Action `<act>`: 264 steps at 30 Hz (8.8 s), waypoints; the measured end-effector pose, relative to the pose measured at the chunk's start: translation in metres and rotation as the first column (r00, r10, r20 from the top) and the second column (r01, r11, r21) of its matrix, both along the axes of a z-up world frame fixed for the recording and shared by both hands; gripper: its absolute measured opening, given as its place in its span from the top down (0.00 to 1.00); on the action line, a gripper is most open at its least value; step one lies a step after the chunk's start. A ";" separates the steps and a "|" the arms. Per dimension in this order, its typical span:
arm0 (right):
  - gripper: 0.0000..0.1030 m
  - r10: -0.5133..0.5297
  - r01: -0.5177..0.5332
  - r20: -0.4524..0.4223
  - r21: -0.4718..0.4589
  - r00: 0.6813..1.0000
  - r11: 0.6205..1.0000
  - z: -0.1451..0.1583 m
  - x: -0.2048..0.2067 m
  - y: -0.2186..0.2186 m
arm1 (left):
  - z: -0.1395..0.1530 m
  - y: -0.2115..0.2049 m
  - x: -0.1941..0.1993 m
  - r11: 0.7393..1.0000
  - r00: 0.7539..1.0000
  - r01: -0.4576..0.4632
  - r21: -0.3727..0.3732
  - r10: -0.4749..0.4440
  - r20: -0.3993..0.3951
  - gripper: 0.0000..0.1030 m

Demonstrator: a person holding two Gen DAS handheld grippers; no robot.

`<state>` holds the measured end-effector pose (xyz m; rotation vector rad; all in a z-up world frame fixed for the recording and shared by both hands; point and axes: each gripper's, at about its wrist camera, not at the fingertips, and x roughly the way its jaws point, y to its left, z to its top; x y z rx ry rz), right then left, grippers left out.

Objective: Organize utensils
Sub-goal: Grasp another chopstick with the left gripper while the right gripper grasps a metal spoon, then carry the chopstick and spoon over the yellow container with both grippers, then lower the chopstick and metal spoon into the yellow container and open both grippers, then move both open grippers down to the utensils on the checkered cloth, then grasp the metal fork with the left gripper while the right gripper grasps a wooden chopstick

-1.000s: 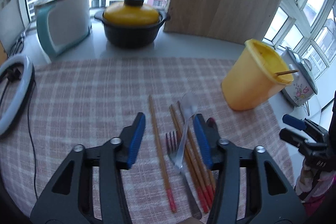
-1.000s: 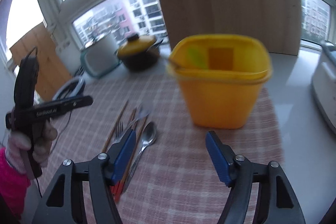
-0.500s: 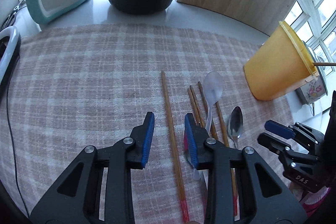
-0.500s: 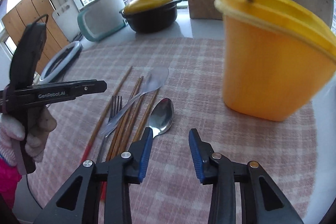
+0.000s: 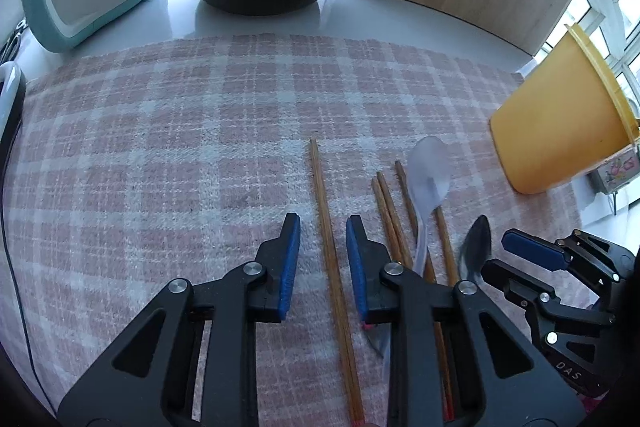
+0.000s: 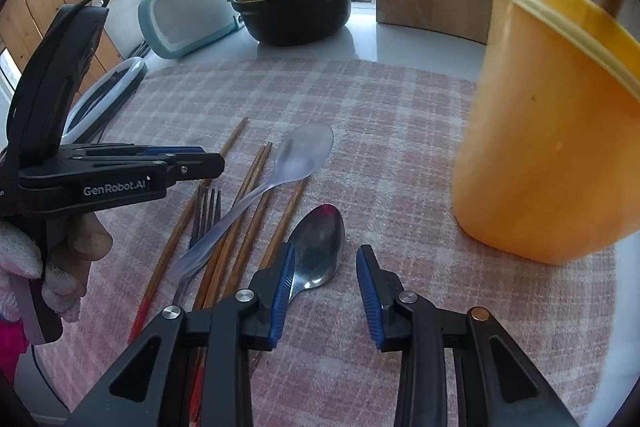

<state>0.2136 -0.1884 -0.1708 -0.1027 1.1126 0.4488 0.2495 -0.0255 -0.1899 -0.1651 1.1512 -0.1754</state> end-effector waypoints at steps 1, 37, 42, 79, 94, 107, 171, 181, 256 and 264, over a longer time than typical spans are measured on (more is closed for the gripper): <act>0.68 0.002 -0.002 0.000 -0.004 1.000 1.000 -0.001 0.001 0.001 | 0.000 -0.001 0.001 1.000 1.000 -0.001 0.005 0.001 0.002 0.80; 1.00 0.056 -0.057 0.048 0.021 0.997 0.998 0.029 0.000 0.020 | 0.025 0.048 -0.027 0.987 0.993 -0.102 -0.127 0.108 0.040 0.97; 1.00 0.047 -0.050 0.097 0.038 0.994 0.998 0.051 -0.013 0.011 | 0.046 0.052 -0.042 0.984 0.990 -0.104 -0.146 0.117 0.084 0.97; 1.00 -0.224 0.149 0.350 0.229 0.910 0.962 0.174 -0.089 -0.114 | 0.185 0.012 -0.118 0.963 0.917 0.033 -0.266 0.076 0.391 0.97; 1.00 -0.329 0.241 0.428 0.247 0.842 0.938 0.209 -0.071 -0.165 | 0.227 -0.010 -0.079 0.950 0.876 0.070 -0.303 0.087 0.474 0.97; 1.00 -0.387 0.289 0.466 0.269 0.796 0.919 0.225 -0.038 -0.185 | 0.255 -0.042 -0.048 0.952 0.850 0.111 -0.285 0.058 0.523 0.97; 0.73 -0.405 0.351 0.333 0.211 0.852 0.912 0.143 0.024 -0.178 | 0.185 -0.121 -0.002 0.978 0.900 0.165 -0.126 -0.097 0.425 0.72; 0.60 -0.423 0.367 0.329 0.221 0.844 0.904 0.146 0.004 -0.181 | 0.185 -0.114 -0.016 0.980 0.900 0.154 -0.123 -0.088 0.426 0.71; 0.71 -0.147 0.157 -0.073 0.156 0.986 0.975 0.020 -0.047 -0.013 | -0.001 0.014 -0.034 0.962 0.989 0.138 -0.236 -0.148 -0.027 0.69; 0.75 -0.149 0.158 -0.083 0.126 0.985 0.979 0.013 -0.032 0.000 | -0.009 0.014 -0.028 0.952 0.988 0.139 -0.273 -0.151 -0.026 0.85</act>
